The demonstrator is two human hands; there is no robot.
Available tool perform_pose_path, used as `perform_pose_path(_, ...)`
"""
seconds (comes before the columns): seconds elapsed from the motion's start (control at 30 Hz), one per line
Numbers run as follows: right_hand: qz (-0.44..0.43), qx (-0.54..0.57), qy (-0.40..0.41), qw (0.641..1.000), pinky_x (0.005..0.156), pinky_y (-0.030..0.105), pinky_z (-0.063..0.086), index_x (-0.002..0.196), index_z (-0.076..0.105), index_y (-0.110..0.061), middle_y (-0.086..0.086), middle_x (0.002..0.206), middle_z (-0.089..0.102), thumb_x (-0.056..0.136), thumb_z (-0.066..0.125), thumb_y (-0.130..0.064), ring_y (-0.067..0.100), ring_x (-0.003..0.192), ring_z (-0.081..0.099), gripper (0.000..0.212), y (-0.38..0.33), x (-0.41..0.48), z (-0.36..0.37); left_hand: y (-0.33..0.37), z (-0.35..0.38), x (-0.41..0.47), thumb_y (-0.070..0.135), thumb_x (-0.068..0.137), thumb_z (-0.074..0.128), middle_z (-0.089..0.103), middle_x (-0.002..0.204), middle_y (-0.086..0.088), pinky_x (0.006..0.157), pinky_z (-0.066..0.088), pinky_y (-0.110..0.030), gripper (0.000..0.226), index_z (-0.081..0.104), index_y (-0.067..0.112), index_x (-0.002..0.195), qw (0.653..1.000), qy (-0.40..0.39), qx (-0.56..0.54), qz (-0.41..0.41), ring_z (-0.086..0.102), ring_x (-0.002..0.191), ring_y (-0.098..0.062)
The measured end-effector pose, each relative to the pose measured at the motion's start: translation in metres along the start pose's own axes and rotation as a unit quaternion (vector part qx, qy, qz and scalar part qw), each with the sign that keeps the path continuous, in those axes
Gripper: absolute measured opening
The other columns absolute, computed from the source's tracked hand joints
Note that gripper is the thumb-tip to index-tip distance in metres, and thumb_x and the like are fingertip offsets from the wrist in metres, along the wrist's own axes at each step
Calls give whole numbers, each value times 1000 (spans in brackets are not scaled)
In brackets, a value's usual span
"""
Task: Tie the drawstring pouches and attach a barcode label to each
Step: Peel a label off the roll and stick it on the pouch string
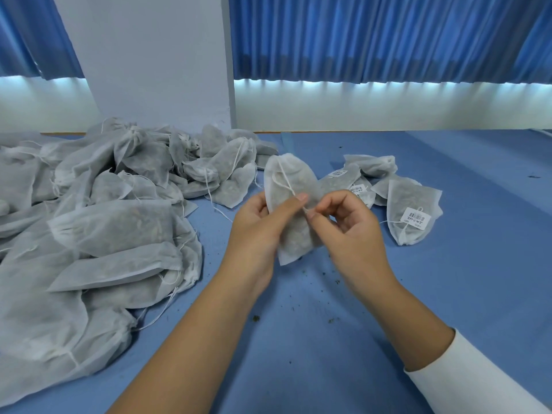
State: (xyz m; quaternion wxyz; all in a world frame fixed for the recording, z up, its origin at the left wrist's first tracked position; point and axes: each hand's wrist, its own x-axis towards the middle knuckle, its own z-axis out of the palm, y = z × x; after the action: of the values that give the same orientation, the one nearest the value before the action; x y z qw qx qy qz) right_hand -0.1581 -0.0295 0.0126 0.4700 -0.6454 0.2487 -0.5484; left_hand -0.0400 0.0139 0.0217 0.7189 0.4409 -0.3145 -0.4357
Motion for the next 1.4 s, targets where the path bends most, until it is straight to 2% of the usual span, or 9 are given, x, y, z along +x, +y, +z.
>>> perform_pose_path(0.23,11,-54,-41,998,77,17,48,85,62,-16,-7,88,67,87,66,1,5,86,63,18,6,6,-6,1,-15,10,17,86,75,77,91,-7,68,60,-31,17,72,10,101,995,82,60,23,74,83,-20)
perform_pose_path(0.37,29,-213,-42,976,72,8,44,90,61,-33,-24,96,63,87,65,-5,-9,88,56,29,15,13,-19,10,-35,23,21,88,73,77,81,5,61,58,-27,5,72,19,93,988,143,53,18,75,75,-11)
perform_pose_path(0.5,-4,-335,-100,937,91,18,41,97,61,-38,-19,108,50,83,71,-15,8,109,47,28,21,15,-22,12,-48,32,26,88,71,74,72,7,71,57,-30,8,69,18,86,981,188,31,-29,73,71,-12)
perform_pose_path(0.67,-39,-389,-151,908,95,-1,19,113,64,-28,-12,117,49,81,75,-19,13,120,42,35,26,17,-27,14,-55,36,25,86,67,69,64,7,62,48,-26,10,66,17,80,985,156,37,-65,67,54,-9)
perform_pose_path(0.87,-58,-395,-212,892,108,16,26,132,54,-25,-15,133,50,83,71,-12,7,130,40,54,28,19,-31,6,-51,39,33,85,64,70,69,7,65,50,-28,14,69,23,77,991,94,77,-61,69,61,-10)
perform_pose_path(1.0,-54,-376,-244,892,109,10,22,137,50,-29,-18,138,48,83,63,-8,4,135,35,60,31,18,-29,-6,-43,41,34,89,59,72,71,8,60,50,-25,17,70,24,79,991,45,105,-71,70,64,-8)
perform_pose_path(1.07,-54,-359,-241,900,111,17,29,138,50,-28,-19,142,45,85,60,-3,2,135,35,59,34,19,-29,-11,-40,42,34,91,57,74,76,6,62,51,-26,19,70,21,87,990,23,113,-87,71,69,-10)
perform_pose_path(1.23,33,-257,-141,956,93,16,49,132,50,-31,-5,139,42,90,61,-1,2,119,52,53,40,22,-24,-13,-45,45,30,93,58,74,72,5,56,53,-21,17,68,19,86,991,13,80,-105,71,64,-9)
perform_pose_path(1.4,106,-215,-115,964,72,5,42,136,45,-28,-17,82,67,92,65,-16,-8,70,59,49,47,24,-25,-15,-46,45,29,93,57,74,71,5,56,54,-22,15,68,18,91,988,2,93,-127,72,64,-10)
